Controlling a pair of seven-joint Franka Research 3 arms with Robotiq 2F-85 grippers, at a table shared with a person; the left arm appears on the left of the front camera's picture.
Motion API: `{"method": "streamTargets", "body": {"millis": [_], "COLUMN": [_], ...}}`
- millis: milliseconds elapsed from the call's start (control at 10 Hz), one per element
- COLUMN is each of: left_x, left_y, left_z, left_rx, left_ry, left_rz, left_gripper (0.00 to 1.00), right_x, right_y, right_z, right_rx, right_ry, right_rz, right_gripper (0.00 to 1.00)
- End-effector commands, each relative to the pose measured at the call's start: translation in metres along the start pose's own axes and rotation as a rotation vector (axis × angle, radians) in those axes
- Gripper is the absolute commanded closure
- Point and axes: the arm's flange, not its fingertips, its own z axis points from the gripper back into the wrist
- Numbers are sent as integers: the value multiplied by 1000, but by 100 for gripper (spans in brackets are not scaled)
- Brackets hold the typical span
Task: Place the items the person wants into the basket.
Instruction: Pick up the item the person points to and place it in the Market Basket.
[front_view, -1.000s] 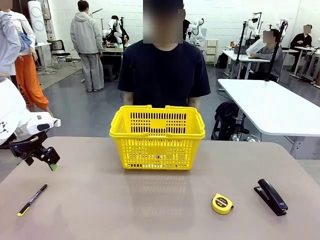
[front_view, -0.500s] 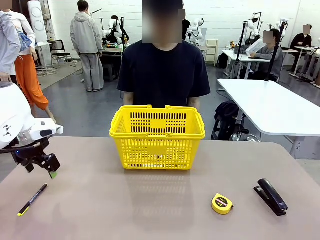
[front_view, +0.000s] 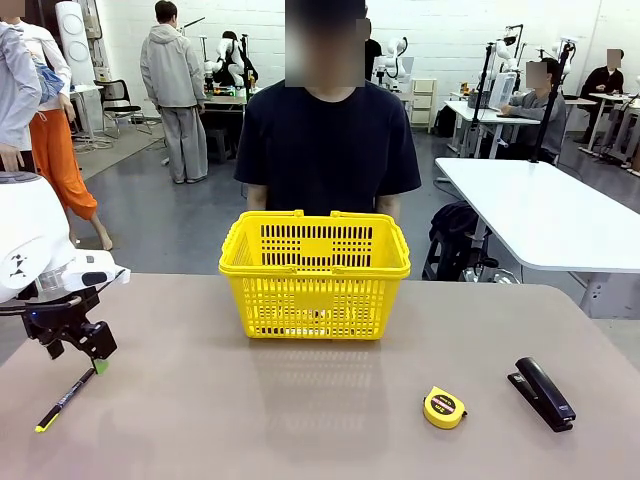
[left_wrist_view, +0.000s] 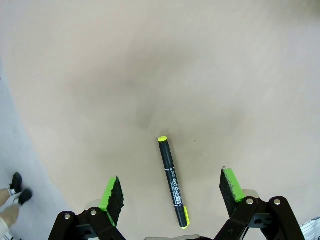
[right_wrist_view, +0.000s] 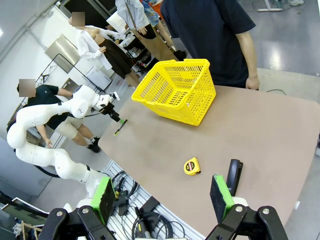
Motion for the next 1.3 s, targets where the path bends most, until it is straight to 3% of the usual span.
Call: {"method": "streamTargets", "body": {"millis": [0,100,200,800,1200], "left_x": [-72,-71,0,0,-26], "left_y": [-19,-19,0,0,2], "left_z": [-21,-17,-1,-1,-18], "left_rx": [18,26,0,0,-34], "left_ry": [7,8,2,4,-17], "left_rz": [0,10,0,1,0], "left_gripper": [0,0,0,0,0], "right_x": [2,2,2,2,2], "right_y": [1,1,1,1,1], "right_z": [0,0,0,0,0], "right_rx": [23,23,23,23,23], "right_ry": [-20,-20,-20,-20,-20], "right_rz": [16,16,16,16,16], "right_gripper": [0,0,0,0,0]}}
